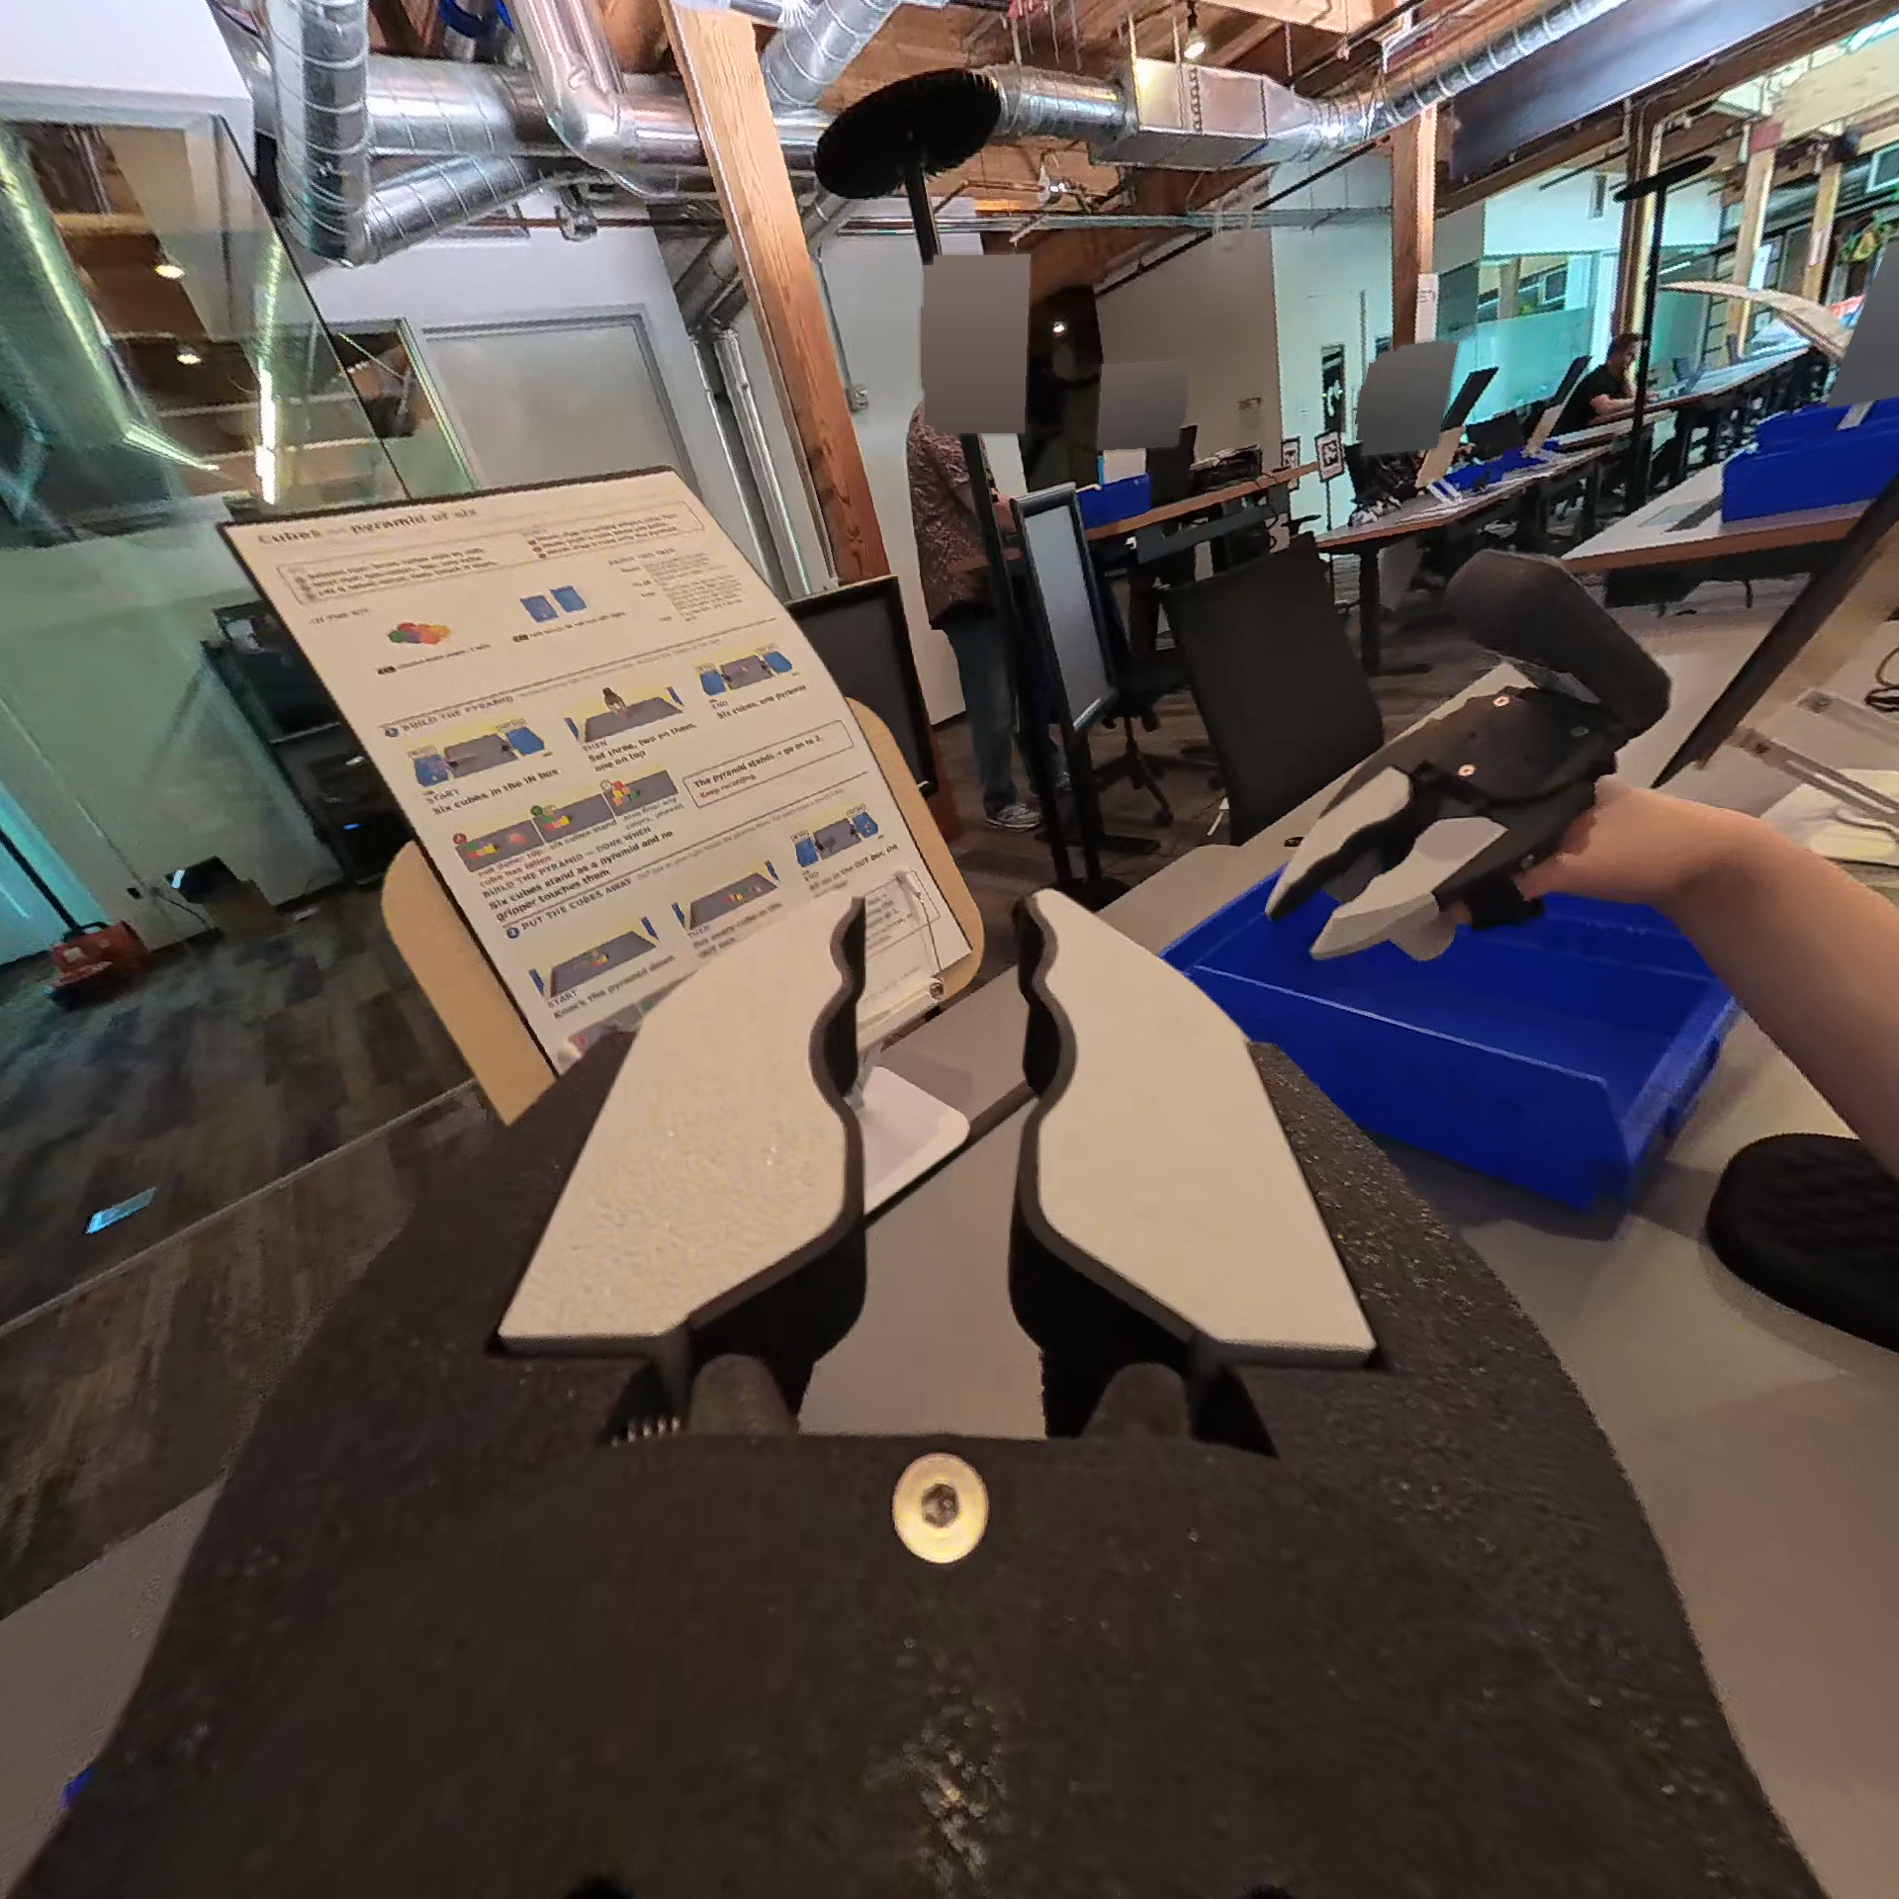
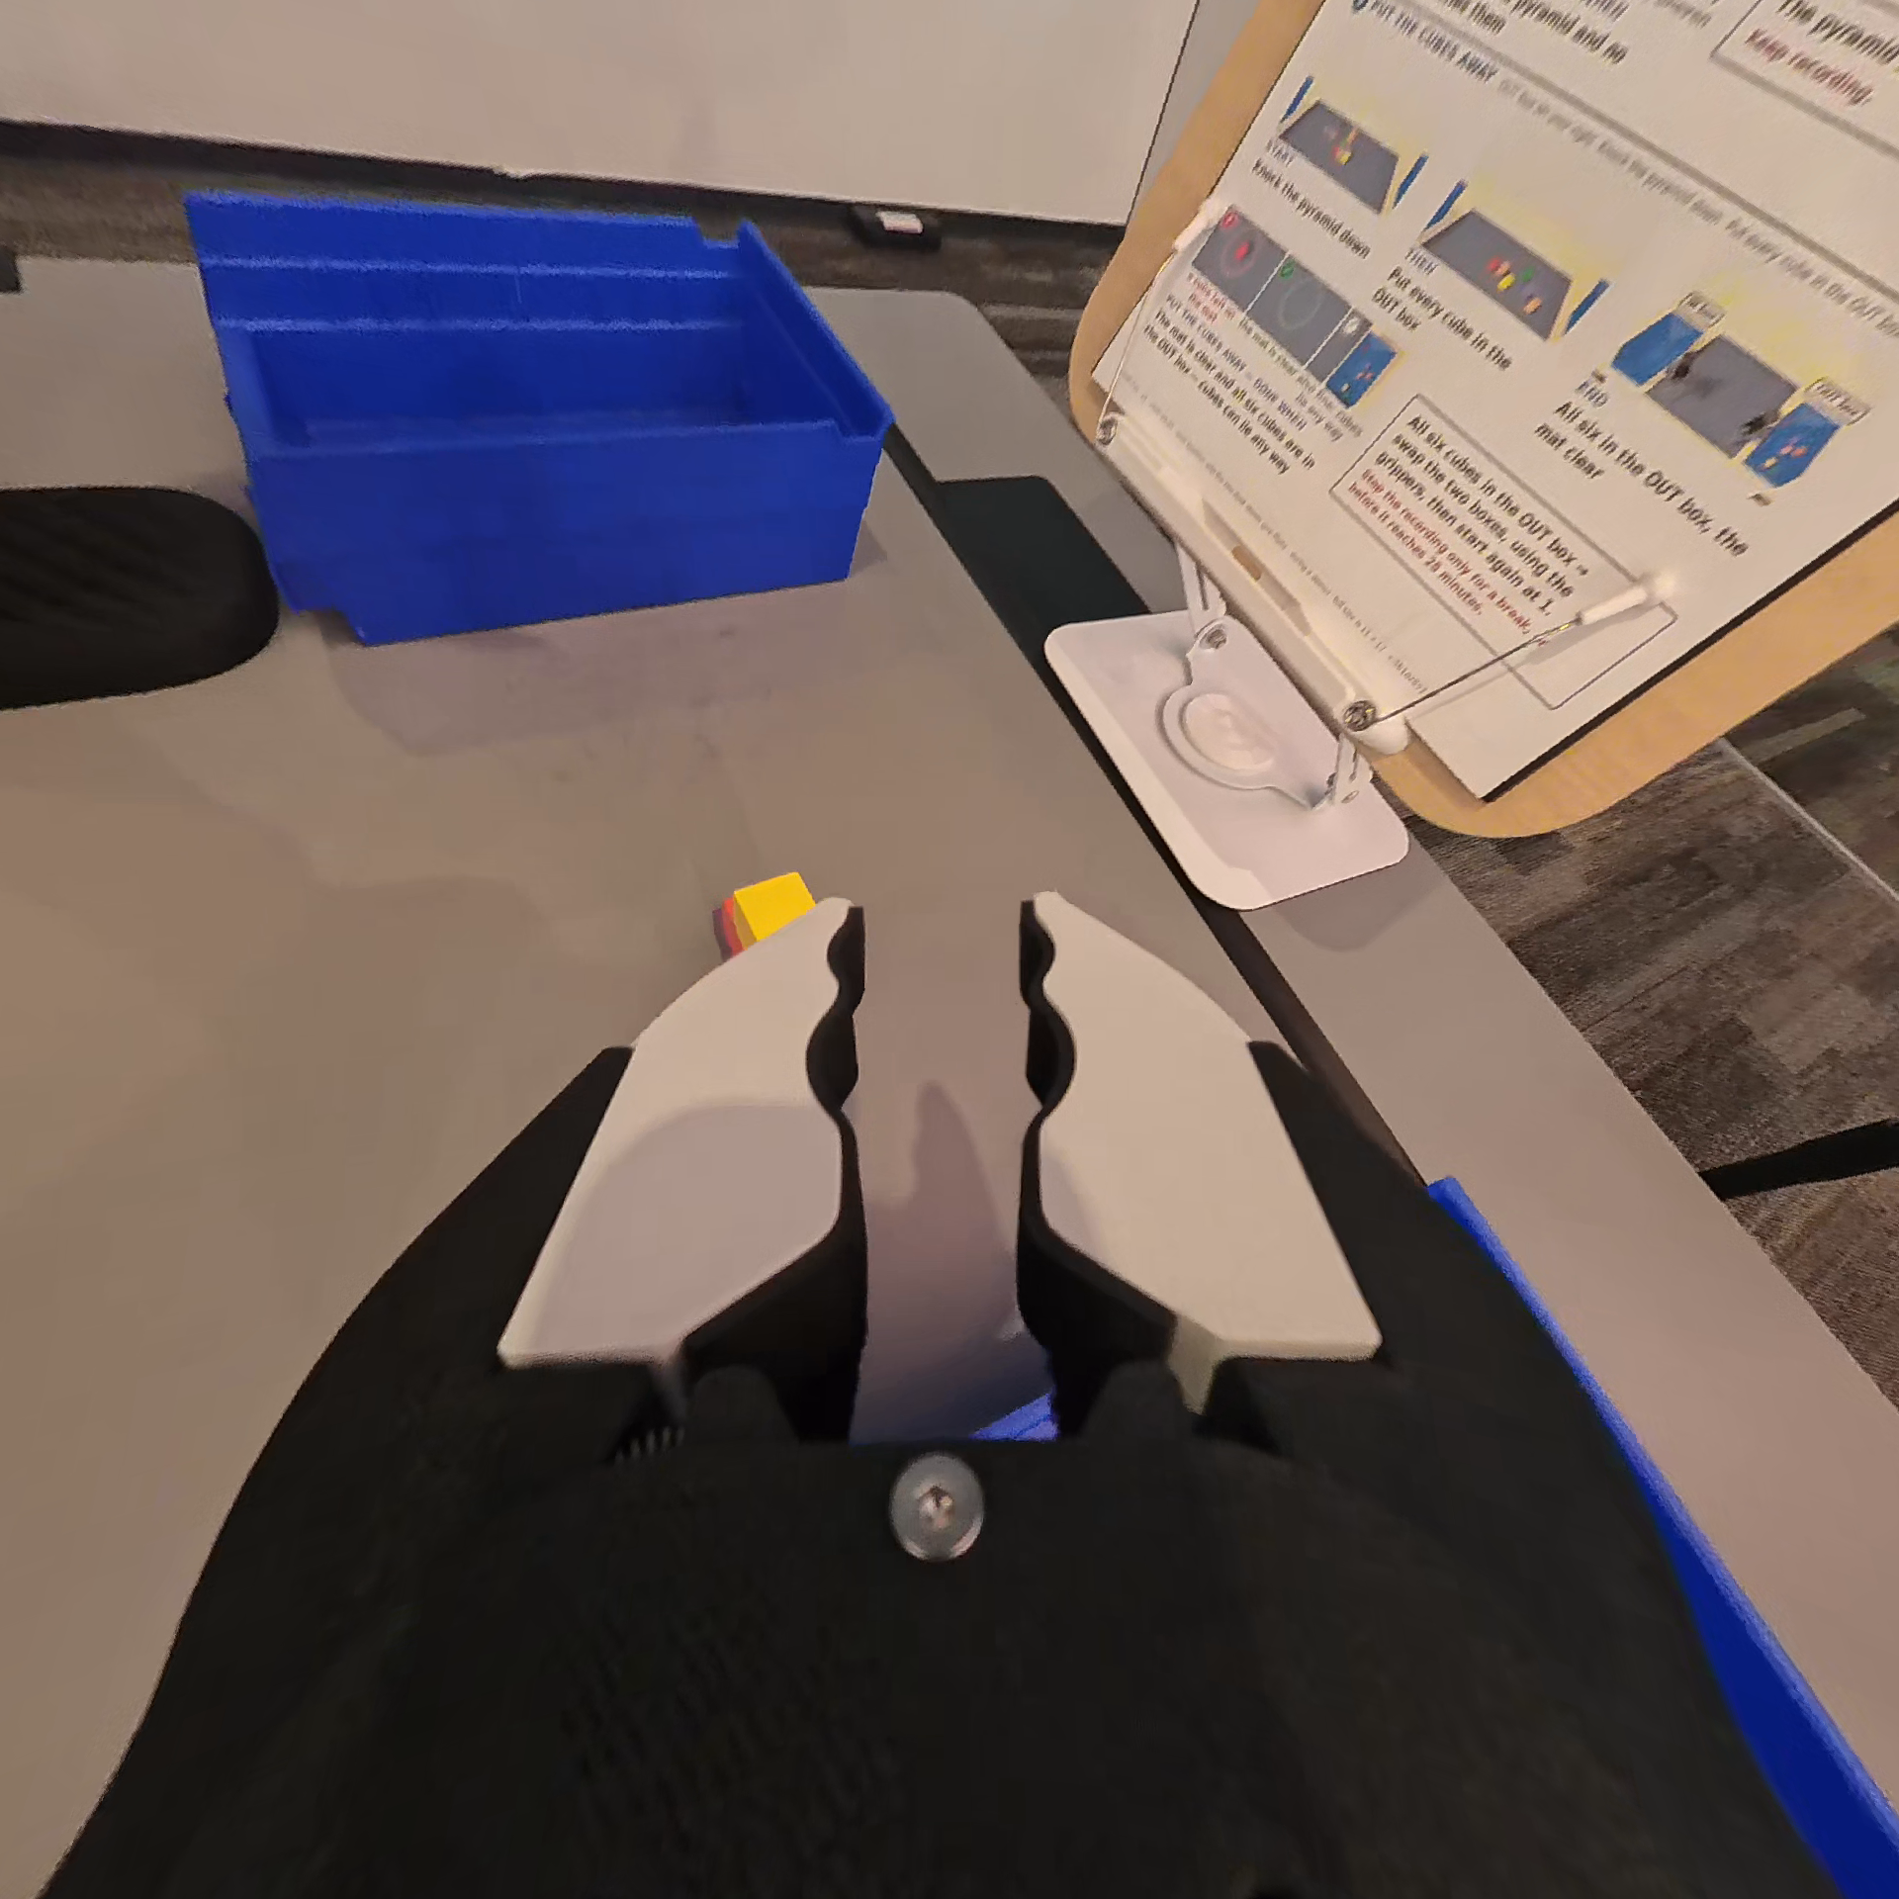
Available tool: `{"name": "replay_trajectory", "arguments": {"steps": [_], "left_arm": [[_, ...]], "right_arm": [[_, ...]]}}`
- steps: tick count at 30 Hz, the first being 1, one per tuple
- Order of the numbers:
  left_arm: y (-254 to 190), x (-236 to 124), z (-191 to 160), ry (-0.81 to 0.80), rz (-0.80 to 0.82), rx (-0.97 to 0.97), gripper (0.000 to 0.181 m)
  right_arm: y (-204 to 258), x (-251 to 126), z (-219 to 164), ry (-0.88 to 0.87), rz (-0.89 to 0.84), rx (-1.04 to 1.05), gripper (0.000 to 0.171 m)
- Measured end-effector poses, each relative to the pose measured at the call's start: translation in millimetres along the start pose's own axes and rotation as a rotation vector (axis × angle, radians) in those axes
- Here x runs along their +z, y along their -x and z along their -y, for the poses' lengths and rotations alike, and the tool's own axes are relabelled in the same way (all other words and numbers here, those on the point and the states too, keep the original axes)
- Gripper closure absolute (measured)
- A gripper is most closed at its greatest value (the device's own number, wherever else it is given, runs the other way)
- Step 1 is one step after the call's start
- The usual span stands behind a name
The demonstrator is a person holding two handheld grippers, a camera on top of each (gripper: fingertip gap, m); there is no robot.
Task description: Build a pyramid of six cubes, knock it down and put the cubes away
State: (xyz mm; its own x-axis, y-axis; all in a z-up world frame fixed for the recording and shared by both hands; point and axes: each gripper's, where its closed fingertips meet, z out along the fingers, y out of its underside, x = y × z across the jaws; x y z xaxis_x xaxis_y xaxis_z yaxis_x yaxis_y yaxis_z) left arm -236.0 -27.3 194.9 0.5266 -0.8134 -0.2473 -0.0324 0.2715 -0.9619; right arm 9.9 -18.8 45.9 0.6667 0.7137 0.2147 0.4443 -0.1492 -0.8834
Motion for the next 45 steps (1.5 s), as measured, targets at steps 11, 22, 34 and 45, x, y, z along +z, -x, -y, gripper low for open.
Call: {"name": "replay_trajectory", "arguments": {"steps": [11,22,34,45], "left_arm": [[11,-4,-17,-0.01,-0.01,-0.105,0.156],[-13,15,-20,-0.209,-0.142,-0.254,0.181],[-45,53,-75,0.031,-0.175,-0.11,0.181],[-50,60,-88,0.077,-0.193,-0.091,0.181]], "right_arm": [[4,-7,21,-0.048,-0.087,-0.02,0.139],[45,16,26,0.02,0.009,-0.068,0.146],[64,49,4,0.142,0.082,-0.146,0.169],[59,49,-1,0.156,0.078,-0.142,0.17]]}}
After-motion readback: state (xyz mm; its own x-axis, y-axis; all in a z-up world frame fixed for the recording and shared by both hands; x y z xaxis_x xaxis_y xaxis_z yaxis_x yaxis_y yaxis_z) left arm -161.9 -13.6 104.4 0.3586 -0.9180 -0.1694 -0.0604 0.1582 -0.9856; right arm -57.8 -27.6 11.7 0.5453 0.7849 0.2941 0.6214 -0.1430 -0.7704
